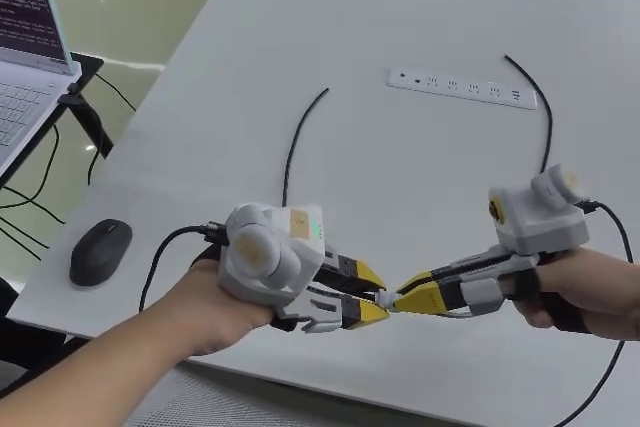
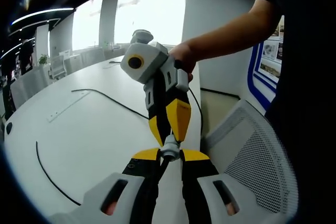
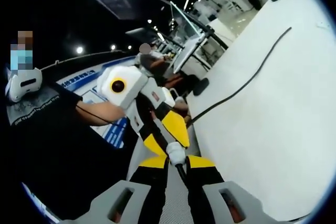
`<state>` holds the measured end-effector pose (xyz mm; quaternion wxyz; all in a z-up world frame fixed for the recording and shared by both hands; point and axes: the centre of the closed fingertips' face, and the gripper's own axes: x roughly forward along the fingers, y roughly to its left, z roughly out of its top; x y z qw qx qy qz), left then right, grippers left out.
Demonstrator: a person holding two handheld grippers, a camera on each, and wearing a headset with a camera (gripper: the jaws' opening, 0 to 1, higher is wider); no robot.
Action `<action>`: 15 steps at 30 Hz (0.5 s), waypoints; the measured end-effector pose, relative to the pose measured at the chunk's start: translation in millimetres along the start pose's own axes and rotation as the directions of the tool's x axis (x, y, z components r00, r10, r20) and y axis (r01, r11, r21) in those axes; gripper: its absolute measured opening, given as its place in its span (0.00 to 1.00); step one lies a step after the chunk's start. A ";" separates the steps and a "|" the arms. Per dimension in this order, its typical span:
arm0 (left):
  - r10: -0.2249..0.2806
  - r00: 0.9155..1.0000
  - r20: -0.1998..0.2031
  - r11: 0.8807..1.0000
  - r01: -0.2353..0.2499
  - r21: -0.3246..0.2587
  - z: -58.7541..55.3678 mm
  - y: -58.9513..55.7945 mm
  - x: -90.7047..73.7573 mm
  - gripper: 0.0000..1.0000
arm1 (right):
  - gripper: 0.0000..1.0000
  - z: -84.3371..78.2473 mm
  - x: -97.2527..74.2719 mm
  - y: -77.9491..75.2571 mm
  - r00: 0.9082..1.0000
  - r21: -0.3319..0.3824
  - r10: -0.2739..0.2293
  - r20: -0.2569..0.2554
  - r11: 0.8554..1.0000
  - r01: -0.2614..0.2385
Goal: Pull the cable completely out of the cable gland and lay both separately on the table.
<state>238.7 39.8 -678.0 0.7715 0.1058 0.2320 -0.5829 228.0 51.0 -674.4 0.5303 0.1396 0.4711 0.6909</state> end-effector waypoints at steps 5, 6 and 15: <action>0.001 1.000 -0.010 1.000 -0.001 -0.006 -1.6 0.4 1.1 0.15 | 0.08 -0.5 0.0 -3.2 0.999 -0.122 -0.036 -0.025 0.992 0.032; 0.005 1.000 -0.008 1.000 -0.005 -0.008 -1.4 1.7 0.7 0.15 | 0.07 0.8 0.2 -0.8 0.999 -0.130 -0.042 -0.018 0.991 0.040; -0.012 1.000 0.003 0.998 0.012 -0.068 0.6 -1.2 -0.3 0.15 | 0.07 -1.9 0.0 1.3 0.981 -0.363 -0.187 -0.046 0.918 0.158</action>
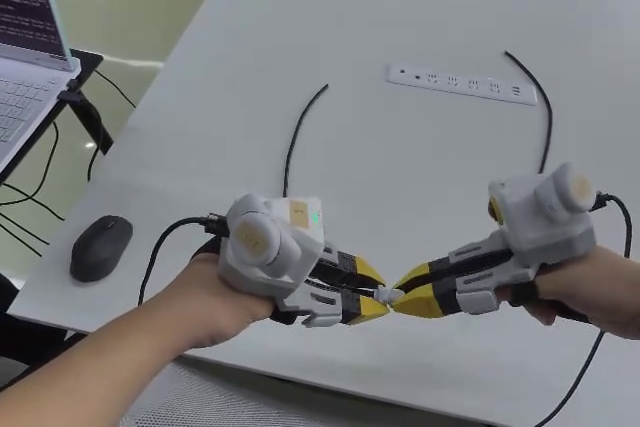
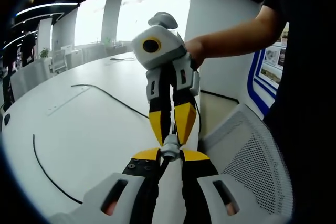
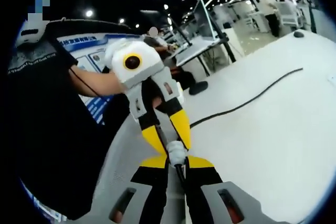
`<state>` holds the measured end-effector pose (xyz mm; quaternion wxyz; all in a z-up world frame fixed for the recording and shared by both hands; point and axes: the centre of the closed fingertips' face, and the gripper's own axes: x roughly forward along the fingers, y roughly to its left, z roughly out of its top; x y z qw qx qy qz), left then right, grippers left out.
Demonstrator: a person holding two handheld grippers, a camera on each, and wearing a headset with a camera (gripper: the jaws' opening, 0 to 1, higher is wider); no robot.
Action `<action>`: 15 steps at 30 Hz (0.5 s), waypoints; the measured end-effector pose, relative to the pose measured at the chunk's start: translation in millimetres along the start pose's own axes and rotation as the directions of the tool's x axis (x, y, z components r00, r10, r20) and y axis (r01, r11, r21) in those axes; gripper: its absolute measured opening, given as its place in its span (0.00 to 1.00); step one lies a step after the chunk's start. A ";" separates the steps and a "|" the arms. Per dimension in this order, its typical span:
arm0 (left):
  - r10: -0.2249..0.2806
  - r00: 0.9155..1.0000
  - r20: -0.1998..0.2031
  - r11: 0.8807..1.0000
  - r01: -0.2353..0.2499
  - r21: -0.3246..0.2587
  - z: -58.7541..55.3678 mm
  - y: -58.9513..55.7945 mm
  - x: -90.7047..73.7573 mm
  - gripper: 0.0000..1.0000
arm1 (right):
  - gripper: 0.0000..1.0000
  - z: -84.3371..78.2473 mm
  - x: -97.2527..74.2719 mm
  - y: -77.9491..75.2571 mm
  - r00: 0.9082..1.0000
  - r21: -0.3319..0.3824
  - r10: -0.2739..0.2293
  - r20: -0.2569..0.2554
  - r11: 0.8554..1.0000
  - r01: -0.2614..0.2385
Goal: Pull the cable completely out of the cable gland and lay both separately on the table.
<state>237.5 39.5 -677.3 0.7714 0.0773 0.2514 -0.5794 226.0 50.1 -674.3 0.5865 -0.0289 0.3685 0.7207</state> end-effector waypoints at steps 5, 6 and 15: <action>-0.015 1.000 0.001 0.999 0.015 -0.046 -0.6 -1.0 1.7 0.15 | 0.07 -2.6 0.1 -0.5 0.993 -0.199 -0.117 -0.036 0.974 0.107; -0.017 1.000 0.000 0.999 0.017 -0.041 -1.0 -1.4 1.8 0.15 | 0.07 -5.6 -0.3 -1.7 0.990 -0.218 -0.131 -0.042 0.969 0.119; -0.036 0.999 -0.013 0.995 0.034 -0.092 -5.0 -6.7 5.2 0.15 | 0.07 -12.5 1.0 -2.1 0.946 -0.518 -0.320 -0.059 0.820 0.245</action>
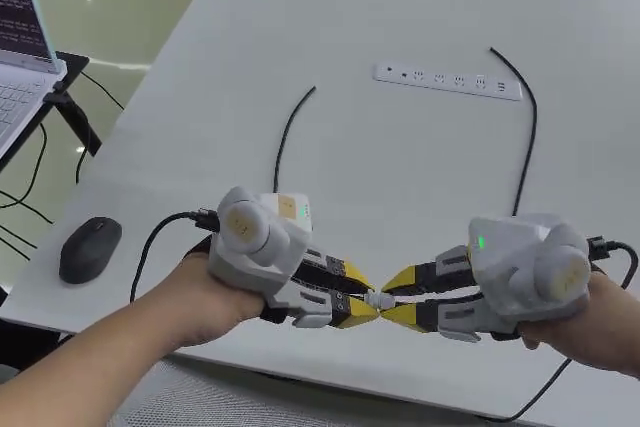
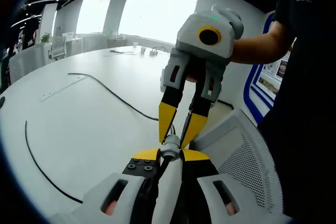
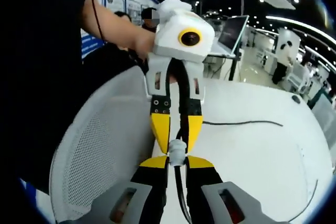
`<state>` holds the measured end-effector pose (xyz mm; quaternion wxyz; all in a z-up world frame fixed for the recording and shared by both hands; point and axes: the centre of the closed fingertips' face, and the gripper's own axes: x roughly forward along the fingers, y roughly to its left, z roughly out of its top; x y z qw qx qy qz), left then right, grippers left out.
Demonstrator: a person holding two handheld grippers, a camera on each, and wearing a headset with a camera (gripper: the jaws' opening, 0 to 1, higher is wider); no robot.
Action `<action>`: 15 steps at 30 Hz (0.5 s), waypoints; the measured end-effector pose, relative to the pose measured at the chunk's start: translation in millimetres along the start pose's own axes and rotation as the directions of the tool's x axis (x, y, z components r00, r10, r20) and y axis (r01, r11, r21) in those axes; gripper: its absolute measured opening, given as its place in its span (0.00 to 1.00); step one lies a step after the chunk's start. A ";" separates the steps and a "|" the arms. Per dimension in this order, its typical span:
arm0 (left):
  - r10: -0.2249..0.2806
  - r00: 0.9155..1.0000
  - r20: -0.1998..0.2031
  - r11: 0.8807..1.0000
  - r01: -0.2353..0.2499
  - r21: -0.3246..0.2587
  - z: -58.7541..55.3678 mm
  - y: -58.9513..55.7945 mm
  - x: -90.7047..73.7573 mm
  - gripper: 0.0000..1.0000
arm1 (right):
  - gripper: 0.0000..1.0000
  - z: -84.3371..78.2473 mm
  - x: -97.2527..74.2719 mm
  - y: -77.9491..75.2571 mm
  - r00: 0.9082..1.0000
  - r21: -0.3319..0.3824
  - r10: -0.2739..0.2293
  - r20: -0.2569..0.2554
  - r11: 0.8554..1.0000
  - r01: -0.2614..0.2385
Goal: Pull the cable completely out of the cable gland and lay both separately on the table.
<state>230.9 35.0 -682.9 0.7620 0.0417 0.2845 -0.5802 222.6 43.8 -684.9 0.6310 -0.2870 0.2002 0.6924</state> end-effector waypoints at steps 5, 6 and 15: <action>0.006 1.000 0.006 1.000 -0.005 -0.029 0.4 1.0 -0.6 0.15 | 0.07 0.6 0.7 0.9 0.997 -0.076 -0.075 -0.021 0.994 0.073; 0.006 1.000 0.007 0.999 -0.006 -0.032 0.3 1.0 -0.2 0.15 | 0.07 0.0 0.9 1.2 0.996 -0.079 -0.080 -0.024 0.994 0.078; 0.030 1.000 0.010 0.999 -0.029 -0.045 1.2 1.2 2.5 0.15 | 0.07 -1.8 -0.9 -1.5 0.989 -0.156 -0.147 -0.028 0.978 0.141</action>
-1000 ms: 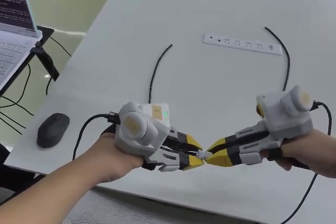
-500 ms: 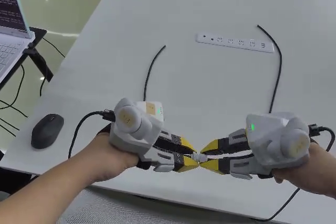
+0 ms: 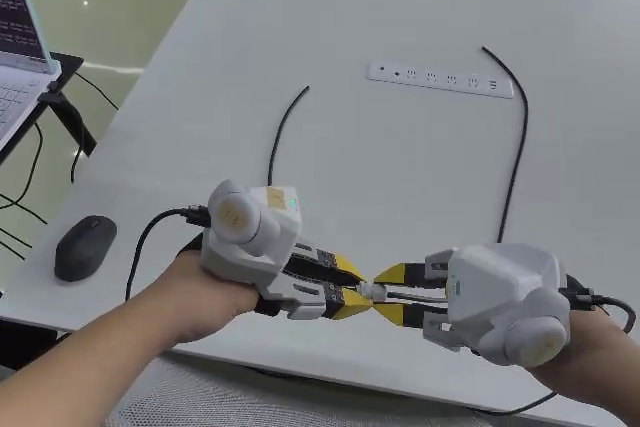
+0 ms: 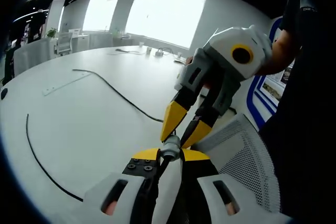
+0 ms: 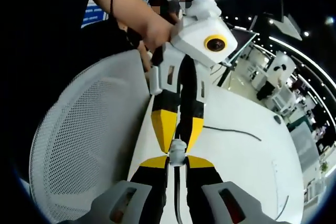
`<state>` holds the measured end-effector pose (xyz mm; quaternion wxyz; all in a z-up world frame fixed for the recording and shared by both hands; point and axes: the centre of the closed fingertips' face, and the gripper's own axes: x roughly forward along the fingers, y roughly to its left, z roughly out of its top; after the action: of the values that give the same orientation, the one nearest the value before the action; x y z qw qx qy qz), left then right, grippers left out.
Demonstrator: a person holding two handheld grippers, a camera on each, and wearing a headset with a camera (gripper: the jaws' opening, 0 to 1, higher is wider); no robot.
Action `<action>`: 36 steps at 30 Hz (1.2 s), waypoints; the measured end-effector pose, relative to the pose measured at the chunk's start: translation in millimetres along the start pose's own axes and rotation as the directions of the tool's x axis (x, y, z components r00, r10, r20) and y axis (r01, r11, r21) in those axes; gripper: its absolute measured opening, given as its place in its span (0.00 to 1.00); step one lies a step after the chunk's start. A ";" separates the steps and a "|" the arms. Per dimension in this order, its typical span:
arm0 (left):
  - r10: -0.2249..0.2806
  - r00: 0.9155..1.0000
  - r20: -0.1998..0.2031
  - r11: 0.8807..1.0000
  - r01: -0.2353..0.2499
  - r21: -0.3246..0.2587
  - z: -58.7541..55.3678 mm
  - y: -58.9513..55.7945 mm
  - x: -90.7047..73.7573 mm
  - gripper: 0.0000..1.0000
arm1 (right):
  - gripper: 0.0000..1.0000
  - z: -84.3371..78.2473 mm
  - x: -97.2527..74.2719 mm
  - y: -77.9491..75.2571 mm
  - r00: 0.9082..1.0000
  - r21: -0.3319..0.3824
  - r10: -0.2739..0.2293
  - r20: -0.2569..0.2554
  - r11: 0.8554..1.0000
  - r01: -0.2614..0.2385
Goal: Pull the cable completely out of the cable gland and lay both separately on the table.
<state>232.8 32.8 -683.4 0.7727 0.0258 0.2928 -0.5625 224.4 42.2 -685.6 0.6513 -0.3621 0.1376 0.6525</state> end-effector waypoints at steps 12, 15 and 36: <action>0.002 1.000 -0.015 1.000 -0.001 0.029 -3.3 -3.0 -0.2 0.15 | 0.09 0.0 0.4 3.1 0.999 0.088 0.033 0.005 0.996 -0.033; 0.002 1.000 -0.016 0.999 -0.002 0.041 -3.5 -3.2 -0.9 0.15 | 0.12 0.6 0.3 -1.4 0.999 0.142 0.037 0.022 0.989 -0.040; 0.011 1.000 -0.018 0.986 -0.008 0.164 4.5 -7.2 0.6 0.15 | 0.17 -3.3 -18.8 -10.1 0.853 0.716 0.331 0.403 0.466 -0.519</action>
<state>228.5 27.9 -677.9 0.7680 0.0959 0.2528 -0.5806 232.9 27.0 -672.6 0.5681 0.0889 0.4348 0.6930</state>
